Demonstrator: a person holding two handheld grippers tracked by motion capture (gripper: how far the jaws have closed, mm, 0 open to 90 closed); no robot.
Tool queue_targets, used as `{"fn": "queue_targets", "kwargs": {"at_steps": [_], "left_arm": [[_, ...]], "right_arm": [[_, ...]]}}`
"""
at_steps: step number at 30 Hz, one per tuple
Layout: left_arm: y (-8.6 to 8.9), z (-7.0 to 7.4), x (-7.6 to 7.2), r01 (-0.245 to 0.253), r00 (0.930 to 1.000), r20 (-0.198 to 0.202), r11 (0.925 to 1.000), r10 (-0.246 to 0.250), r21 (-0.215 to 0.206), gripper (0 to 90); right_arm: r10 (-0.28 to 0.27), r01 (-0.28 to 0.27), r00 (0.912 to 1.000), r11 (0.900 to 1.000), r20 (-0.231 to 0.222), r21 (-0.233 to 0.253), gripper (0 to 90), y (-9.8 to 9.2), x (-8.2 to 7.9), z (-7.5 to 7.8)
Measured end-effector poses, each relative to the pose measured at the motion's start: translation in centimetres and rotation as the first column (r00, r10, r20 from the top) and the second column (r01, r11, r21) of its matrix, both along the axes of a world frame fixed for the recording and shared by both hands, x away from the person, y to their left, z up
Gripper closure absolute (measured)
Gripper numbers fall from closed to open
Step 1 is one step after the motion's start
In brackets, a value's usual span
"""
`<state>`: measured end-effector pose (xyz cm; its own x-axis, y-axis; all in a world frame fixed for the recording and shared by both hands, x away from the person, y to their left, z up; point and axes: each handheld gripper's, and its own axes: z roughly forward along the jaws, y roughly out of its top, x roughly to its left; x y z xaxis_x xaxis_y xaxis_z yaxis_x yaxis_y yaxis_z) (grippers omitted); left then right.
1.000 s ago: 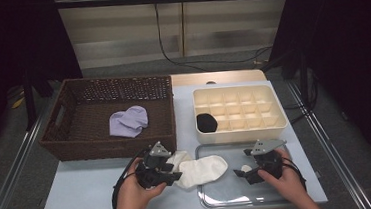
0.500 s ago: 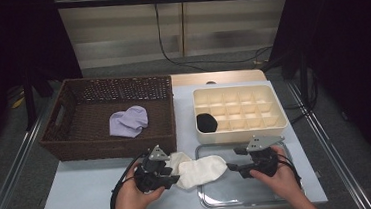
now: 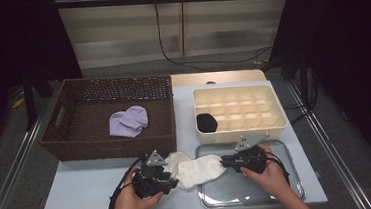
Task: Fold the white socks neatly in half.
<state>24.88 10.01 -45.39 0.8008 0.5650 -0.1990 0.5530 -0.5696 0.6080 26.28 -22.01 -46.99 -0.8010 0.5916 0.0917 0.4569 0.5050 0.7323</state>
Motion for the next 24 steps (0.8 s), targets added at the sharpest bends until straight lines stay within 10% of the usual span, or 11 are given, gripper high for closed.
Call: {"fn": "queue_targets", "kwargs": {"at_steps": [17, 24], "left_arm": [[0.2, 0.3, -0.2, 0.028, 0.9991, -0.033, 0.9996, -0.028, 0.006, 86.9], [0.3, 0.2, -0.4, 0.046, 0.9983, -0.035, 0.9988, -0.046, 0.014, 87.2]], "right_arm": [[0.037, -0.035, 0.9981, 0.999, -0.050, 0.041, 75.1, -0.9, -1.3, -0.2], [-0.029, 0.027, 0.9993, 0.996, 0.023, 0.082, 62.9, -0.9, -0.3, 0.8]]}}
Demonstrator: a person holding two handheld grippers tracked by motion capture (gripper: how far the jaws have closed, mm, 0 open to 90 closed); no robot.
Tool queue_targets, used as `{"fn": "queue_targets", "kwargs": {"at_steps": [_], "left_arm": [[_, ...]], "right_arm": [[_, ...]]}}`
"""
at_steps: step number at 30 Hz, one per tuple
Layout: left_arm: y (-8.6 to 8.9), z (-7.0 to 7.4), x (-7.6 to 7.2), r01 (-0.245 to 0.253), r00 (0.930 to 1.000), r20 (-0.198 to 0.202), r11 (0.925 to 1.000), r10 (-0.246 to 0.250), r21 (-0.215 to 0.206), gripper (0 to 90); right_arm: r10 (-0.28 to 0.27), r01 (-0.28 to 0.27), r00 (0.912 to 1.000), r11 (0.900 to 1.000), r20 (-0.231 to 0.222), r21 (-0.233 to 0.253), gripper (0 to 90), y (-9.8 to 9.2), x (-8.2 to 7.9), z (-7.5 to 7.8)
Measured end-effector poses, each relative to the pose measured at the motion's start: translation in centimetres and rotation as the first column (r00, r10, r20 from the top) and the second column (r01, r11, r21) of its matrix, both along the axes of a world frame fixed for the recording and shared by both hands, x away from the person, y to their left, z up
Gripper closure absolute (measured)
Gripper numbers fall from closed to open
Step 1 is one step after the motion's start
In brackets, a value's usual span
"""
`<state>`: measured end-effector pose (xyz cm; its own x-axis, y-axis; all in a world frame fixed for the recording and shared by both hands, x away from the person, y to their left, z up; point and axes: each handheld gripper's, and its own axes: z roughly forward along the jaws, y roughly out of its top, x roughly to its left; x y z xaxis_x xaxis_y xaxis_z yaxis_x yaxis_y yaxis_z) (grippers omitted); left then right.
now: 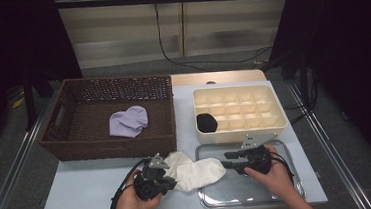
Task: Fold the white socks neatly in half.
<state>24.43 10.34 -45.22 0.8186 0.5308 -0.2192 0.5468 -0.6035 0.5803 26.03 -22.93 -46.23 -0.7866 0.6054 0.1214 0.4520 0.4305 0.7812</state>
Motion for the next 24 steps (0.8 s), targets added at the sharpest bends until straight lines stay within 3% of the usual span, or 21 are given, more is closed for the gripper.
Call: {"fn": "queue_targets", "kwargs": {"at_steps": [5, 10, 15, 19, 24], "left_arm": [[0.4, 0.2, 0.1, -0.001, 1.0000, -0.004, 1.0000, 0.001, -0.001, 87.2], [0.3, 0.1, -0.1, 0.005, 0.9999, -0.014, 1.0000, -0.005, 0.003, 87.2], [0.4, 0.1, -0.3, 0.010, 0.9999, -0.009, 0.9999, -0.010, 0.008, 85.6], [0.8, 0.9, -0.1, -0.050, 0.9969, 0.062, 0.9986, 0.049, 0.020, 67.2], [2.1, 1.9, 1.4, -0.134, 0.9844, 0.113, 0.9909, 0.135, -0.013, 61.4]], "right_arm": [[0.034, -0.034, 0.9987, 0.999, -0.038, -0.001, 72.6, 1.2, 1.0, -0.8], [0.074, -0.076, 0.9945, 0.997, -0.075, -0.026, 83.8, 1.6, 0.3, -1.6], [0.091, -0.093, 0.9916, 0.996, -0.092, -0.016, 85.0, 1.0, -0.6, -1.3], [0.090, -0.092, 0.9919, 0.996, -0.090, -0.019, 84.0, 0.9, -0.7, -1.3], [0.088, -0.091, 0.9921, 0.995, -0.089, -0.027, 83.8, 0.7, -0.7, -1.3]]}}
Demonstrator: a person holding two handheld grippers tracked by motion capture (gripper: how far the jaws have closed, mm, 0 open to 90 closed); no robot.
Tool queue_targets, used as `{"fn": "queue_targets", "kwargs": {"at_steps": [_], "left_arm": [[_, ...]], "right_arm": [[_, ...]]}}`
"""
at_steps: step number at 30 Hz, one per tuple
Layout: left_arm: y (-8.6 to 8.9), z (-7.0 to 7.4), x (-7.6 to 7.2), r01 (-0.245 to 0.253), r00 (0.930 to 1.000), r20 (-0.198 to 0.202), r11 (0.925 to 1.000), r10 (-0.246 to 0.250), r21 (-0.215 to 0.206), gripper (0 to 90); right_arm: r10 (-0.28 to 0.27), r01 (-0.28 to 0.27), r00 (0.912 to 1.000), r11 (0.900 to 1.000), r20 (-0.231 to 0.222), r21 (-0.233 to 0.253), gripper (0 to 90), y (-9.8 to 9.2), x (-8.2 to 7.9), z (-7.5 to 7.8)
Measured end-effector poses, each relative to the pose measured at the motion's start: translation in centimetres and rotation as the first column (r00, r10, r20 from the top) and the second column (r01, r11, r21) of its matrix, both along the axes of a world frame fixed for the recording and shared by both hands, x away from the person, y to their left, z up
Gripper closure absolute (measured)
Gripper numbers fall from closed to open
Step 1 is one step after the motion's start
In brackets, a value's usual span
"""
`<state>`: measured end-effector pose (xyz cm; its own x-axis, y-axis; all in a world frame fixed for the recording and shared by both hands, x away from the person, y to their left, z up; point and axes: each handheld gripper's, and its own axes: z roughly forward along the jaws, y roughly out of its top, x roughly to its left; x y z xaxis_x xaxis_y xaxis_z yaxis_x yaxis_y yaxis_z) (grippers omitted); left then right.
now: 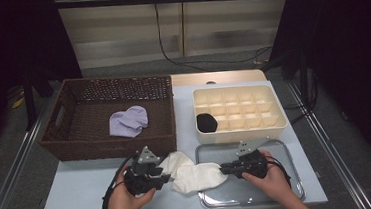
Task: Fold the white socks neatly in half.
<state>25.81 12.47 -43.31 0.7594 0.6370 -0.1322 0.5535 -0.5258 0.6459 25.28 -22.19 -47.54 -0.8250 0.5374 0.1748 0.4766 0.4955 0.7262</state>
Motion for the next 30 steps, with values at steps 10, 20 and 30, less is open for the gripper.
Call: {"fn": "queue_targets", "kwargs": {"at_steps": [10, 20, 30], "left_arm": [[-1.6, -2.5, 2.8, -0.018, 0.9995, -0.024, 0.9998, 0.018, -0.007, 50.2], [-0.6, -2.1, 2.8, -0.042, 0.9983, -0.039, 0.9982, 0.043, 0.043, 83.0], [0.4, -1.8, 2.5, -0.097, 0.9953, -0.008, 0.9952, 0.097, -0.014, 63.0]], "right_arm": [[-0.011, 0.011, 0.9999, 1.000, -0.001, 0.002, 81.3, -0.5, -0.4, -0.1], [-0.020, 0.020, 0.9998, 1.000, 0.002, 0.001, 78.2, -0.8, -0.4, -0.2], [-0.040, 0.040, 0.9991, 0.999, 0.012, 0.000, 72.2, -1.3, -0.3, -0.1]]}}
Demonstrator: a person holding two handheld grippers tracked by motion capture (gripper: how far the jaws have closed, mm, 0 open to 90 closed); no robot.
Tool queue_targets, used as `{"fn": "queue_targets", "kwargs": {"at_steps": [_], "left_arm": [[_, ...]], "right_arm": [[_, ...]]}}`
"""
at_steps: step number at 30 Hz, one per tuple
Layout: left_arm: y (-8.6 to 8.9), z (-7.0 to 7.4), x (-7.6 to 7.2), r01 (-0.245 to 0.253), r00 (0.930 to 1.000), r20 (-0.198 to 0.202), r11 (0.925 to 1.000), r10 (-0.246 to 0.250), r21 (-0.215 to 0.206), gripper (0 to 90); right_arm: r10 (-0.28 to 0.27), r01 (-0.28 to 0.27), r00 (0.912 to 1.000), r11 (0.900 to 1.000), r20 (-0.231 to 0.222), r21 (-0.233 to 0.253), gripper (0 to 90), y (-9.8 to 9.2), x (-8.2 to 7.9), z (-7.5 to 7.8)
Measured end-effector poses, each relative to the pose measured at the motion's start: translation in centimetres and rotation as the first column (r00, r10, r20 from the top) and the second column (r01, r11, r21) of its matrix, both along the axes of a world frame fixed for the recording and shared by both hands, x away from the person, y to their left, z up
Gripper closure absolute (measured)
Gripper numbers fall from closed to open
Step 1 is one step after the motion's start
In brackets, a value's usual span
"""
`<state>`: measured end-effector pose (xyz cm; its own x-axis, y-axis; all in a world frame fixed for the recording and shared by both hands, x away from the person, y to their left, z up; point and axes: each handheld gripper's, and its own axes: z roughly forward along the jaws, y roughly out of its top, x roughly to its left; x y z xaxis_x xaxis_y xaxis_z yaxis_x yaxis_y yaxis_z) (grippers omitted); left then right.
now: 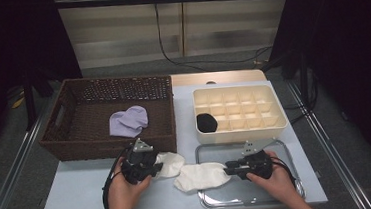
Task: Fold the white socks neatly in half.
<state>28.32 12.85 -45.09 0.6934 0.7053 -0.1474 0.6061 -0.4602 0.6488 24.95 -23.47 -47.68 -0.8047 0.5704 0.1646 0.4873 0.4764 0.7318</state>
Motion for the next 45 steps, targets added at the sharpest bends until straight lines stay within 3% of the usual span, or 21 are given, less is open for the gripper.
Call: {"fn": "queue_targets", "kwargs": {"at_steps": [2, 3, 5, 7, 9, 10, 13, 17, 19, 31, 38, 45], "left_arm": [[-0.2, -0.1, 0.1, 0.015, 0.9996, 0.023, 0.9999, -0.015, -0.006, 49.3], [-0.3, -0.4, 0.1, 0.023, 0.9990, 0.039, 0.9996, -0.023, 0.015, 46.0], [-0.6, -0.9, 0.2, 0.031, 0.9993, 0.017, 0.9990, -0.032, 0.031, 45.4], [-0.8, -1.5, 0.4, 0.036, 0.9994, 0.000, 0.9981, -0.036, 0.051, 47.9], [-1.0, -1.8, 0.6, 0.041, 0.9989, -0.023, 0.9983, -0.040, 0.041, 53.6], [-1.1, -1.7, 0.6, 0.041, 0.9990, -0.017, 0.9979, -0.041, 0.050, 55.9], [-1.2, -1.4, 0.6, 0.054, 0.9980, -0.035, 0.9971, -0.052, 0.053, 70.8], [-0.8, -0.9, 0.5, 0.032, 0.9979, -0.057, 0.9990, -0.031, 0.030, 76.5], [-0.4, -0.4, 0.4, 0.025, 0.9974, -0.067, 0.9996, -0.026, -0.009, 76.9], [-0.5, 2.2, -0.5, 0.062, 0.9969, -0.044, 0.9944, -0.066, -0.086, 77.0], [-1.3, 3.6, -1.1, 0.096, 0.9948, -0.019, 0.9837, -0.100, -0.152, 77.0], [-3.0, 2.7, -0.9, 0.127, 0.9882, -0.060, 0.9730, -0.141, -0.193, 76.9]], "right_arm": [[-0.005, 0.005, 1.0000, 1.000, 0.001, -0.002, 70.9, 0.0, 0.0, 0.0], [-0.006, 0.006, 1.0000, 1.000, -0.002, 0.000, 70.7, 0.0, 0.0, 0.0], [-0.007, 0.007, 1.0000, 1.000, -0.002, 0.000, 69.7, 0.0, 0.0, 0.0], [-0.008, 0.008, 1.0000, 1.000, -0.002, -0.003, 69.0, 0.0, 0.0, 0.0], [-0.011, 0.011, 0.9999, 1.000, 0.000, 0.000, 68.2, 0.0, 0.0, 0.0], [-0.014, 0.014, 0.9999, 1.000, 0.002, 0.000, 68.2, 0.0, 0.0, 0.0], [-0.015, 0.015, 0.9999, 1.000, -0.003, 0.001, 67.9, -0.1, 0.0, 0.0], [-0.009, 0.009, 1.0000, 1.000, 0.001, 0.001, 67.7, 0.0, 0.1, -0.1], [-0.008, 0.008, 1.0000, 1.000, -0.001, -0.001, 67.4, 0.1, 0.1, -0.1], [0.010, -0.010, 0.9999, 1.000, -0.006, -0.006, 67.1, 0.9, 0.1, -0.3], [0.028, -0.028, 0.9996, 1.000, -0.001, -0.005, 66.5, 1.6, 0.0, -0.3], [0.024, -0.024, 0.9997, 1.000, -0.001, -0.003, 65.3, 1.8, 0.0, -0.4]]}}
